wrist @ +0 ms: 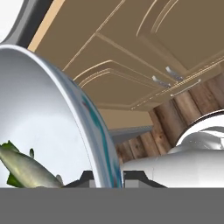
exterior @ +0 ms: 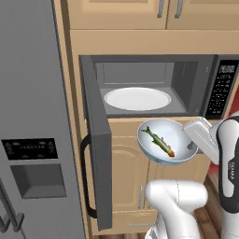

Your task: Remove the mango from the bowl and place it on the small plate. Then place the bowl with only the fish in the microwave, close the door, and press the start button to microwave the fish.

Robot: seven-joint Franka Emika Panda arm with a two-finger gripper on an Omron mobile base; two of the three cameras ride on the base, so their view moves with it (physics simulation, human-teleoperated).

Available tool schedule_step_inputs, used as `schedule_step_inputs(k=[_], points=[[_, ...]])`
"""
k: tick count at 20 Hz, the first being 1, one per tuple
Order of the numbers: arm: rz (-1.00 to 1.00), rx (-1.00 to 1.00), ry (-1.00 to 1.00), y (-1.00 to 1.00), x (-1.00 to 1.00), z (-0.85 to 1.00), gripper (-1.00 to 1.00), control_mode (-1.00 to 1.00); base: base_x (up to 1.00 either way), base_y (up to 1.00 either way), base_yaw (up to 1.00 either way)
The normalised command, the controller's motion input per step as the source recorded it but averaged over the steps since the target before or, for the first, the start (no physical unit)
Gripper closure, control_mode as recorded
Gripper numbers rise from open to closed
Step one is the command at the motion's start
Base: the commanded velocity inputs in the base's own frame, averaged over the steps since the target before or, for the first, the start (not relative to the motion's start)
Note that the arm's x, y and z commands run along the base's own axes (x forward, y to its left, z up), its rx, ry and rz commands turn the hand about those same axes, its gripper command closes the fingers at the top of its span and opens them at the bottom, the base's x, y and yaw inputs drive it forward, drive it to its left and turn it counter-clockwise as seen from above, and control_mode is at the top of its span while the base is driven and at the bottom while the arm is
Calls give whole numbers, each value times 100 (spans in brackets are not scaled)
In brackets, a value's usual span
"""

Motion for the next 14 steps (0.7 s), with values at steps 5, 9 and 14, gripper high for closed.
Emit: schedule_step_inputs(k=[5,9,14], points=[[0,0,0,0,0,0,100,100,4,1,1],[-13,0,-6,31,65,0,100,-100,0,0,0],[-32,2,-4,49,97,2,100,-100,0,0,0]])
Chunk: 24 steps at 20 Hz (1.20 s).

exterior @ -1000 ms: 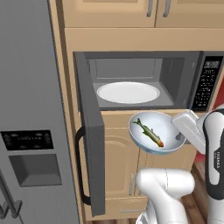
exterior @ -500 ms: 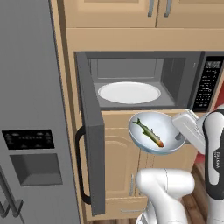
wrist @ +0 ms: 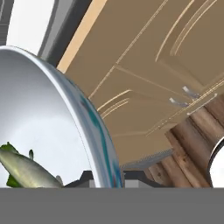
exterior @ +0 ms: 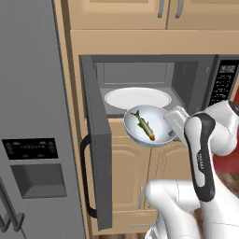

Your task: Remove the mango from the bowl and place it on the small plate. Then place the bowl with only the fish in the microwave, close the door, and press the start button to microwave the fish.

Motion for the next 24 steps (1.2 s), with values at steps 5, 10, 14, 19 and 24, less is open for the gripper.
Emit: schedule_step_inputs(k=[5,10,14,19,24], points=[[-4,9,-12,4,65,5,100,-100,0,0,0],[-2,19,-4,-13,69,18,100,-100,0,0,0],[-16,13,13,-13,87,43,100,-100,0,0,0],[-16,7,19,-6,68,22,100,-100,0,0,0],[-7,0,4,-21,40,0,100,-100,0,0,0]])
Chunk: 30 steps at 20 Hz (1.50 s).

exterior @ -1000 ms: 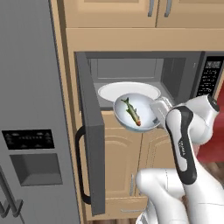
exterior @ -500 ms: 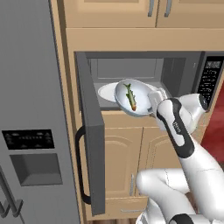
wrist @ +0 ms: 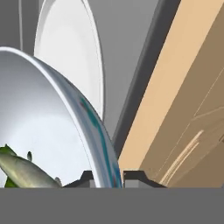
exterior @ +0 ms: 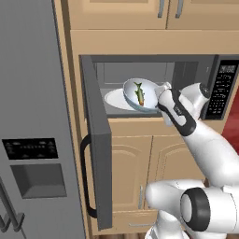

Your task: Remove the mango from the bowl and place it on the small plate. Then place the bowl with only the fish in the microwave, close the door, and press the start button to microwave the fish.

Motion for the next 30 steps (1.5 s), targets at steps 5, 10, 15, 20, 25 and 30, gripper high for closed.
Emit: schedule_step_inputs(k=[5,10,15,20,25,30], points=[[-1,0,1,-4,46,-6,100,-100,0,0,0],[0,0,2,0,46,-24,100,-100,0,0,0],[0,-2,6,-2,17,-47,100,-100,0,0,0],[0,-1,4,1,-17,-16,-100,-100,0,0,0],[0,-2,-31,0,-82,8,-100,-100,0,0,0],[0,-9,-43,9,-100,35,-100,-100,0,0,0]])
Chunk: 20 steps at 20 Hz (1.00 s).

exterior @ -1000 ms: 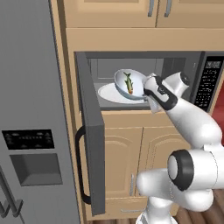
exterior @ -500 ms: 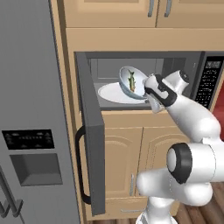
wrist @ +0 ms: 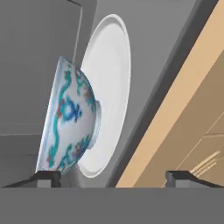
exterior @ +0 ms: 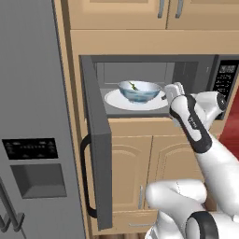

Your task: Remove the mango from the bowl and place it on the small plate. Then place the bowl with only the fish in the microwave, close the door, and press the start button to microwave the fish.

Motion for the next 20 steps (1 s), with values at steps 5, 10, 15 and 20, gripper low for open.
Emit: schedule_step_inputs(k=[5,10,15,20], points=[[0,-12,-31,20,-95,70,-100,-100,0,0,0],[0,-8,-7,5,-48,3,-100,-100,0,0,0],[-1,-20,-34,0,-100,68,-100,-100,0,0,0],[0,-21,-4,0,-100,98,-100,-100,0,0,0]])
